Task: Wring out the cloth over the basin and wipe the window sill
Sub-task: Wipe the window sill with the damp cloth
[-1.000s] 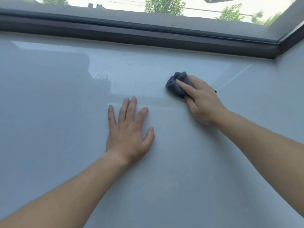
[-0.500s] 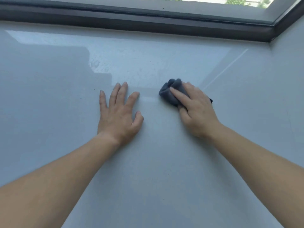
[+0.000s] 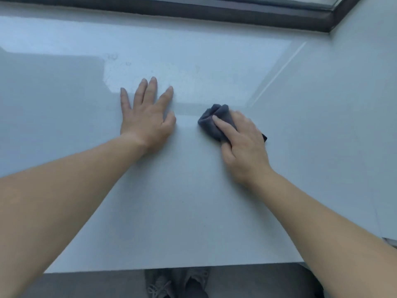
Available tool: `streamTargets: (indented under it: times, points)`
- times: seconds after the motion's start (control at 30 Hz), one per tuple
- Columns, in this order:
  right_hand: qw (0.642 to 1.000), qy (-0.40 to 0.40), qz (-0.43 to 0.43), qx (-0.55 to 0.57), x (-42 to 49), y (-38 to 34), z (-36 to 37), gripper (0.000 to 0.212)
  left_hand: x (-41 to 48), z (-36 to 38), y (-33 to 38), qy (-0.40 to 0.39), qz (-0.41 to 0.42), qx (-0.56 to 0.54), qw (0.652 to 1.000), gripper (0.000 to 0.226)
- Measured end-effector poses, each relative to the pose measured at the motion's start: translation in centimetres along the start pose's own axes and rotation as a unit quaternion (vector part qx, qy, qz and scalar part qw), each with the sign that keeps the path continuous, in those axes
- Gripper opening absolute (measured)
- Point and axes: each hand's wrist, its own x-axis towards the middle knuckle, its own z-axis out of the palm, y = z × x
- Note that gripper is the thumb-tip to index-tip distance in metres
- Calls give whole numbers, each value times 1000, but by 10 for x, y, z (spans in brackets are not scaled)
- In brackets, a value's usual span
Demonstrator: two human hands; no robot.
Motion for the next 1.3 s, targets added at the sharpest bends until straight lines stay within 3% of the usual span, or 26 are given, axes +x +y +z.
streamTargets:
  times: [0.07,0.2,0.3,0.37,0.47,0.53,0.67,0.73,0.8,0.93,1.17,1.3]
  points:
    - [1000,14,20,-1,-21,-19,8,59,0,-6,-4,-19,9,-51,998,66]
    - [992,-49,-113,-26,-117,-46,16,65,-35,-8,-6,1,28,-53,998,65]
    - [982,-90,-161,-42,-134,-34,10,68,-86,2,-2,25,27,-64,997,61]
    - [988,-67,-123,-57,-114,-21,9,65,-112,9,-3,27,30,-65,997,59]
    - [999,8,6,-32,-82,-18,6,58,-125,16,-10,15,36,-53,998,64]
    - [999,18,26,-33,-96,-36,12,61,-125,19,-9,23,36,-43,998,65]
    - [984,-97,-146,-41,-183,-70,19,66,-125,19,-7,26,33,-33,999,65]
    - [973,-127,-186,-49,-192,-63,14,67,-127,19,-8,23,34,-29,999,65]
    - [983,-108,-142,-44,-176,-53,13,65,-128,18,-8,22,36,-27,999,64]
    - [1000,-14,26,4,-163,-65,19,64,-129,17,-7,19,40,-28,999,61]
    - [990,-97,-104,-6,-226,-65,16,65,-128,13,-5,11,33,-41,999,60]
    - [1000,-6,24,2,-184,-36,9,59,-126,9,-1,23,52,-59,997,56]
